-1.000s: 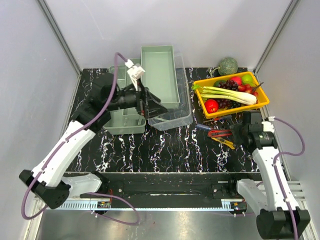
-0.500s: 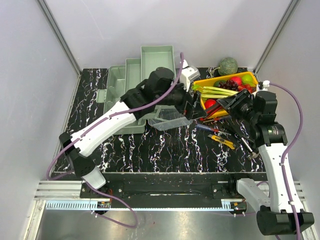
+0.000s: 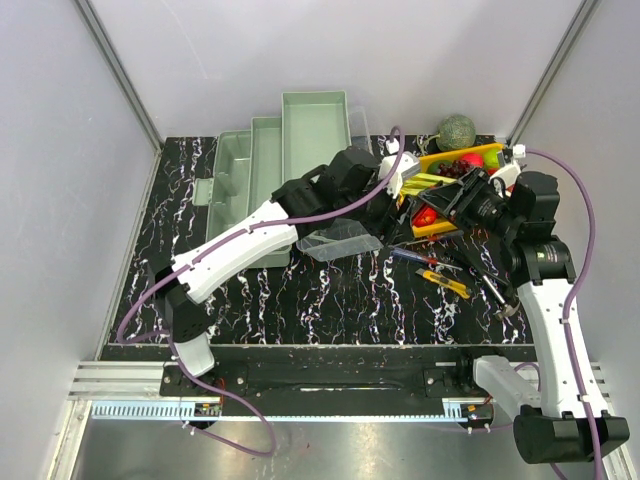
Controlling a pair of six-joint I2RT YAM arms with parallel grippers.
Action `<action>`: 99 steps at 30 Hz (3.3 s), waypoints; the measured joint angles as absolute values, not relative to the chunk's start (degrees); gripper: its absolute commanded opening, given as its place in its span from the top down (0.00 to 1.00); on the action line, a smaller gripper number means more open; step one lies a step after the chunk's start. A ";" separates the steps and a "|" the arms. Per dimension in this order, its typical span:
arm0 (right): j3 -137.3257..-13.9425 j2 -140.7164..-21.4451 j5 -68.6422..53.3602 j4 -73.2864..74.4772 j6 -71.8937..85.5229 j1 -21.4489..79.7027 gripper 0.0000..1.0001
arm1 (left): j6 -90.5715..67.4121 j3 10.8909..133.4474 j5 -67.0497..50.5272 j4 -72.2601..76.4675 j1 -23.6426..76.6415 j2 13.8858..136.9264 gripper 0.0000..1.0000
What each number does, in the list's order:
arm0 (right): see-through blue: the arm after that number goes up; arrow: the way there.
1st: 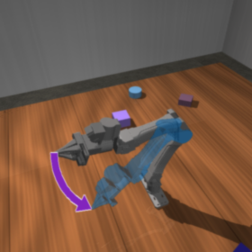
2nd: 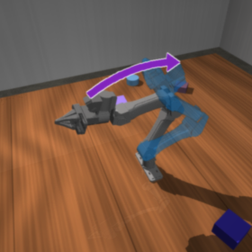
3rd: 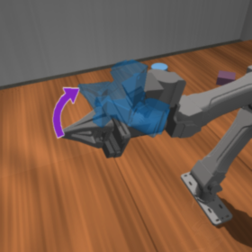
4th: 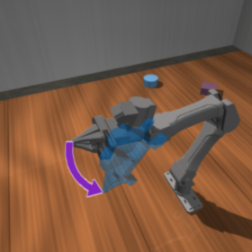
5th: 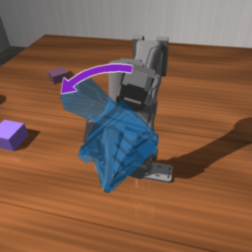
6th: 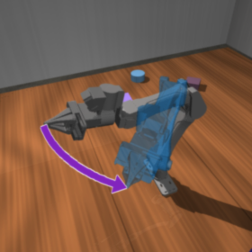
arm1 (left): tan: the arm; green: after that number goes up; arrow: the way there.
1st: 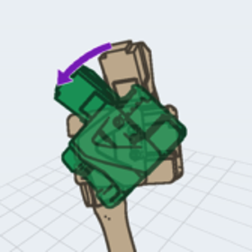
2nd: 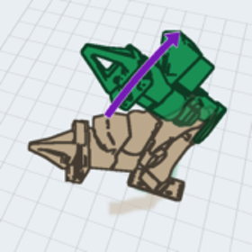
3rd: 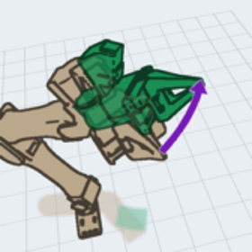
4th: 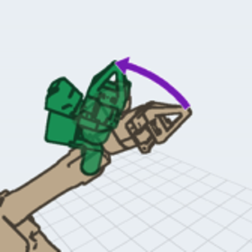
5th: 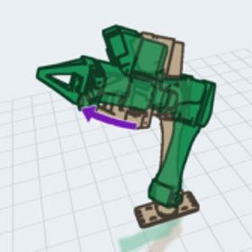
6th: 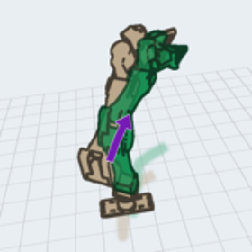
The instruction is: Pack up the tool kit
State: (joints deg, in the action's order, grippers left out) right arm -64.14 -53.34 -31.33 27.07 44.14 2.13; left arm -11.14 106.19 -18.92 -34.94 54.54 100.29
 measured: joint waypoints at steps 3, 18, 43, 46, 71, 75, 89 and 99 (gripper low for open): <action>-64.45 -53.95 -32.49 26.85 43.97 2.13 1.00 | -11.05 106.19 -18.55 -35.77 54.54 100.66 0.73; -67.55 -52.53 -24.23 29.85 43.13 2.20 0.01 | -16.10 106.59 -15.11 -36.67 51.90 100.66 1.00; -57.17 -48.12 -9.96 34.35 43.72 2.20 0.01 | -36.40 101.80 -8.73 -38.52 27.86 99.22 0.58; -56.71 -48.51 -9.91 34.37 43.77 2.20 0.01 | -38.52 101.73 -7.27 -39.48 27.86 99.55 0.46; -55.24 -51.35 -9.39 35.83 43.77 2.20 0.02 | -38.17 101.73 -3.99 -36.05 27.64 97.23 0.33; -55.07 -54.24 -5.56 39.88 45.69 2.20 0.03 | -36.14 101.73 -5.61 -35.07 27.64 94.80 0.20; -45.30 -63.68 4.40 51.13 70.91 -0.78 0.18 | -27.99 99.57 -2.31 -33.61 26.46 75.68 0.01; -45.74 -72.71 8.03 50.43 79.55 -4.16 0.21 | -25.87 96.14 1.43 -36.25 25.52 74.30 0.01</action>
State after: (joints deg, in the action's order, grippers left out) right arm -45.74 -72.71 8.03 50.43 79.55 -4.16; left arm -25.87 96.14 1.43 -36.25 25.52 74.30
